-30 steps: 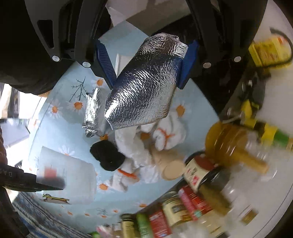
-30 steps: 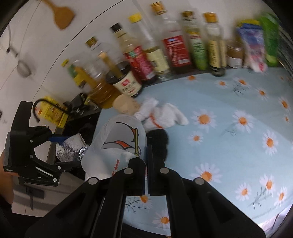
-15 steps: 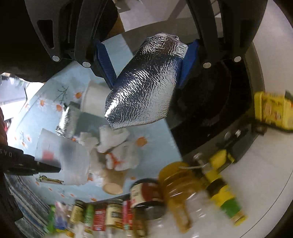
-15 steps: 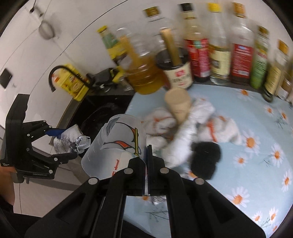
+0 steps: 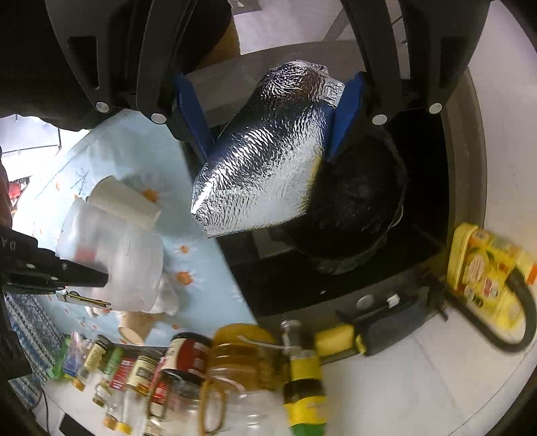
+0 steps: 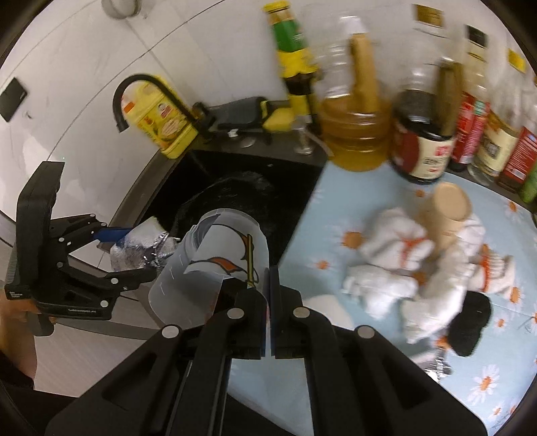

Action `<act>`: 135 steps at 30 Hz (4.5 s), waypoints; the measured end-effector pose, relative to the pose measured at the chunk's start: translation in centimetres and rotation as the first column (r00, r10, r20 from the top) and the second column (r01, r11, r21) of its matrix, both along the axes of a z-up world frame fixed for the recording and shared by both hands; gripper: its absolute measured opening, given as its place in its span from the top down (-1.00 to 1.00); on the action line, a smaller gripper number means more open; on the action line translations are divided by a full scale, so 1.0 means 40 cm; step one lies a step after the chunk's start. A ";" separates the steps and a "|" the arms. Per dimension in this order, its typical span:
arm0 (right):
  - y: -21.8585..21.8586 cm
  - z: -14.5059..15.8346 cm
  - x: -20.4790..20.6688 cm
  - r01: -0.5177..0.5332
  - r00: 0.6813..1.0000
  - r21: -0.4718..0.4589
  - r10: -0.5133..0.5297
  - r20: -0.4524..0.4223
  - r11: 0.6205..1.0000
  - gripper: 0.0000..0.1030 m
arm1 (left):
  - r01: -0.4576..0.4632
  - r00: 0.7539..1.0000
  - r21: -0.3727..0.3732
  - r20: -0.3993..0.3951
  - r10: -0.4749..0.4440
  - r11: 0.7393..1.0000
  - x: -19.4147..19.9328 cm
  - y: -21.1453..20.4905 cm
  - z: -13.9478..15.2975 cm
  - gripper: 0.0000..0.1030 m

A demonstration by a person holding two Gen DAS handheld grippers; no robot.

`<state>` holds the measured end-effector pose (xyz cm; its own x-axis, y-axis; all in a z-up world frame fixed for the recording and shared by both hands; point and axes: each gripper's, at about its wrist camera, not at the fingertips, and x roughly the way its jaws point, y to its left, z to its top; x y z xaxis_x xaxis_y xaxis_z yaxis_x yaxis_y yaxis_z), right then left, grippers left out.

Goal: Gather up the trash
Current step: 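Carry the foil pouch and plastic cup over the black trash bag in the sink, then open both tools to drop the pouch and cup into the trash bag, then move the right tool back to the counter and grasp the second foil pouch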

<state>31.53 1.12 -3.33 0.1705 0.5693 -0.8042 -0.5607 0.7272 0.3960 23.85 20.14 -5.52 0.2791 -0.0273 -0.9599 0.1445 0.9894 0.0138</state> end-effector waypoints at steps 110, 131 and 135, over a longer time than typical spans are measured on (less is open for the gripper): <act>-0.283 -0.035 -0.080 0.400 0.916 -0.107 -0.400 0.025 0.910 -0.59 | -0.024 0.997 -0.208 0.063 0.038 0.978 -0.034 -0.033 -0.072 -0.87; -0.520 -0.248 -0.119 0.625 0.742 0.039 -0.579 -0.338 0.779 -0.59 | 0.177 0.984 -0.094 -0.010 -0.179 0.980 0.032 -0.290 -0.086 -0.87; -0.530 -0.305 -0.107 0.682 0.671 0.068 -0.587 -0.453 0.728 -0.56 | 0.201 0.978 -0.087 -0.033 -0.204 0.976 0.035 -0.298 -0.097 -0.87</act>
<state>27.27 -20.08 -15.53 0.2698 0.6001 -0.7530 0.2347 0.7175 0.6559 25.23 8.21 -9.39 0.2200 -0.1592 -0.9624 0.3405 0.9371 -0.0772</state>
